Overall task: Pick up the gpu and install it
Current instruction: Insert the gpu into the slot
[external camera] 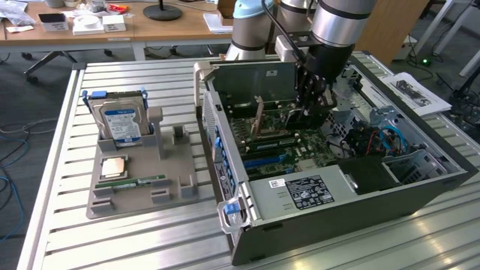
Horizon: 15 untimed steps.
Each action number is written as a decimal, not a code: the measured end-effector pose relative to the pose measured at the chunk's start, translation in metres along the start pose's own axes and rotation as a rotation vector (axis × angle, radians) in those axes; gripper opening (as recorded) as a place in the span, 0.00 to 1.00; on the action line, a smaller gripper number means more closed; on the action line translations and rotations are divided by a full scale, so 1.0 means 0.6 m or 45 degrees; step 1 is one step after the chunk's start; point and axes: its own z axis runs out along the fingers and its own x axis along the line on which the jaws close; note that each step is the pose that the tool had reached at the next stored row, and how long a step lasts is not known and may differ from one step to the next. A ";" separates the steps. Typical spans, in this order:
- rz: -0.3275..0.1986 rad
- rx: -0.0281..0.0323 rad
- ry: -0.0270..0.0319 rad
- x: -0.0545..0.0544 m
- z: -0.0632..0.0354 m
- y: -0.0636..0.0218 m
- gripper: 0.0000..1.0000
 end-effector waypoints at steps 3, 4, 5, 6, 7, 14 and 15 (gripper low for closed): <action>0.000 0.0000 -0.0005 0.001 0.000 0.000 0.27; 0.000 0.0000 -0.0005 0.001 0.000 0.000 0.27; 0.000 0.0000 -0.0004 0.001 0.000 0.000 0.27; 0.000 0.0000 -0.0005 0.001 0.000 0.000 0.27; 0.000 0.0000 -0.0005 0.001 0.000 0.000 0.27; 0.000 0.0003 -0.0005 0.001 0.000 0.001 0.27; 0.000 0.0005 -0.0008 0.001 0.001 0.001 0.27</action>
